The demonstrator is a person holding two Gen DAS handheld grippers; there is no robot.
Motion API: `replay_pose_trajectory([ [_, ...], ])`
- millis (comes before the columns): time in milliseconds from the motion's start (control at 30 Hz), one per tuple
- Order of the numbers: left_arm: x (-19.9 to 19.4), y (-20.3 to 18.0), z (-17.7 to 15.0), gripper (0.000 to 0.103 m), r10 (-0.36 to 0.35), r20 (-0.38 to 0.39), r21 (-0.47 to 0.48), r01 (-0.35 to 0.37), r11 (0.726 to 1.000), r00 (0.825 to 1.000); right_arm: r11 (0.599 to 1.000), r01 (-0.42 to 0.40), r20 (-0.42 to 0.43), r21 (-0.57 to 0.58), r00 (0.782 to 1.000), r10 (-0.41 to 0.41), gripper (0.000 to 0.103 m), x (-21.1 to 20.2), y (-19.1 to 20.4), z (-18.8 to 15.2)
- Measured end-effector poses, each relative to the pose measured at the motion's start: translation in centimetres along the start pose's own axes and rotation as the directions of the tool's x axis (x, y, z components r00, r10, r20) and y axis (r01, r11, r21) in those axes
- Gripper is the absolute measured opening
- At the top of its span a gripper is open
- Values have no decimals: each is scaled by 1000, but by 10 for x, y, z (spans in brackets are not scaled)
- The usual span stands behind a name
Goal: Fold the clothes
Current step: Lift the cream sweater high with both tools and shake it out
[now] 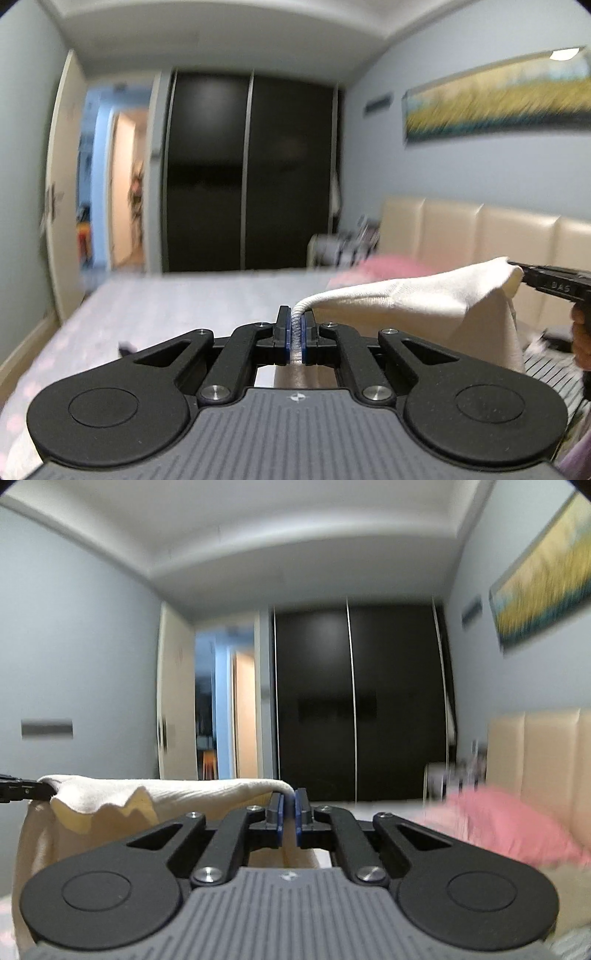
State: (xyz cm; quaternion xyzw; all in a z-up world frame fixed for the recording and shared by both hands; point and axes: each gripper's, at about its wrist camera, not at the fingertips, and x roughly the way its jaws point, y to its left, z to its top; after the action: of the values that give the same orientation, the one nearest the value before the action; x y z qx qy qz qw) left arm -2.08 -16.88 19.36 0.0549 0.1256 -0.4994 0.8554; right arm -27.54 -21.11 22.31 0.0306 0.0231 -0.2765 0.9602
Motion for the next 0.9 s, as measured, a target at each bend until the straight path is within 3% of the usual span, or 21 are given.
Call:
replay_pose_trajectory([
  [133, 60, 9, -24, 3, 42, -125, 8, -42, 999, 991, 999, 22, -149, -33, 989, -26, 6, 69, -3, -43],
  [267, 106, 24, -45, 3, 48, -193, -3, -50, 999, 980, 997, 38, -245, -69, 968, -54, 6, 119, -11, -72],
  [433, 144, 45, -66, 3, 49, -256, -16, -55, 998, 965, 994, 53, -339, -99, 937, -84, 7, 171, -23, -101],
  [900, 233, 35, -111, 4, 107, -404, 15, -110, 994, 908, 985, 131, -513, -110, 841, -169, 7, 274, -32, -164],
])
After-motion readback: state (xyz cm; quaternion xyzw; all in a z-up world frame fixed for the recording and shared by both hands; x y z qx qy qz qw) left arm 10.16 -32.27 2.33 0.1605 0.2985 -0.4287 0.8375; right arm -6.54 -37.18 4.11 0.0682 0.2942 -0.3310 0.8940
